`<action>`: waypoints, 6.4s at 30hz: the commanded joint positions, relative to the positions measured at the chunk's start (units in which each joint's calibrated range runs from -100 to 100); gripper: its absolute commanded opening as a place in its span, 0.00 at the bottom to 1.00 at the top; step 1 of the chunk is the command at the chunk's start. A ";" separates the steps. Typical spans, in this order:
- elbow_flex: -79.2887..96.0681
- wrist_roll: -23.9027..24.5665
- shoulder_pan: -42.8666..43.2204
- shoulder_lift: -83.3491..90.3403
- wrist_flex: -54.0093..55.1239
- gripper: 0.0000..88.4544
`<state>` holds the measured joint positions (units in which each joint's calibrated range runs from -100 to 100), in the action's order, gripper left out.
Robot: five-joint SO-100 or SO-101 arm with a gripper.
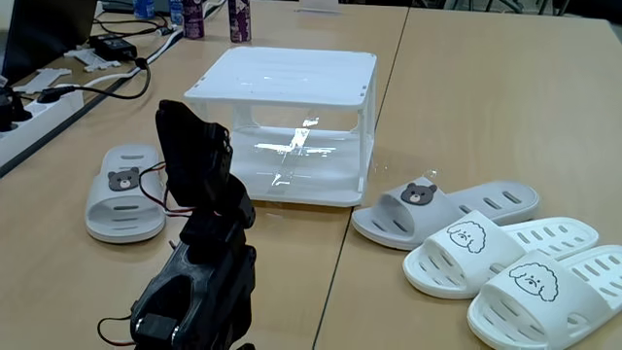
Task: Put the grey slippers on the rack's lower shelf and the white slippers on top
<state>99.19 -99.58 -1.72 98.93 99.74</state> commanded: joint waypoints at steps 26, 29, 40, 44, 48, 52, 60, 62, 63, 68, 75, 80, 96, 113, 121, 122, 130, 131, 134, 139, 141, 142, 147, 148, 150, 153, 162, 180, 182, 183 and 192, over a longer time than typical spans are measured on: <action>-0.36 -0.42 0.08 -77.93 -2.33 0.01; -0.18 -0.42 4.35 -90.30 -2.33 0.01; -2.62 -0.42 44.57 -112.60 -2.24 0.01; -12.72 -0.42 47.53 -117.06 -2.24 0.12; -23.73 -0.42 48.68 -122.53 -5.26 0.17; -30.04 -0.42 47.69 -122.53 -13.29 0.17; -37.08 -0.42 44.57 -112.60 -37.36 0.17; -40.78 -0.42 42.76 -112.68 -40.73 0.17; -42.22 -0.42 42.18 -112.68 -42.02 0.19; -44.75 -0.42 40.87 -113.19 -44.95 0.27; -55.21 -0.42 40.13 -121.69 -44.87 0.27; -62.16 -0.42 40.54 -128.00 -44.61 0.26; -82.01 -0.42 40.05 -138.52 -44.61 0.01; -55.30 -0.42 47.28 -69.02 -74.29 0.01; -62.70 -0.42 35.93 -60.18 -84.99 0.01; -60.45 -0.42 36.10 -59.59 -85.07 0.01; -23.19 -0.42 41.11 -41.33 -84.82 0.01; -20.12 -0.42 40.79 -39.74 -84.82 0.01; -9.48 -0.42 38.73 -37.38 -83.78 0.01; -0.09 -0.42 31.99 -42.76 -69.46 0.01; -0.09 -0.42 29.52 -47.22 -64.37 0.01; -0.18 -0.42 28.45 -49.08 -62.04 0.01; -0.45 -0.42 23.43 -58.16 -53.41 0.01; -1.09 -0.42 23.27 -59.68 -52.37 0.01; -5.15 -0.42 23.27 -64.05 -52.12 0.01; -14.53 -0.42 23.19 -72.21 -52.12 0.01; -46.10 -0.42 20.14 -98.80 -52.03 0.01; -103.03 -0.42 17.59 -141.38 -52.81 0.01; -109.07 -0.42 17.68 -145.33 -52.81 0.01; -110.33 -0.42 17.84 -146.42 -52.81 0.01; -109.70 -0.42 18.58 -147.77 -52.81 0.32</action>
<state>-6.92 -99.58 16.18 -51.42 45.67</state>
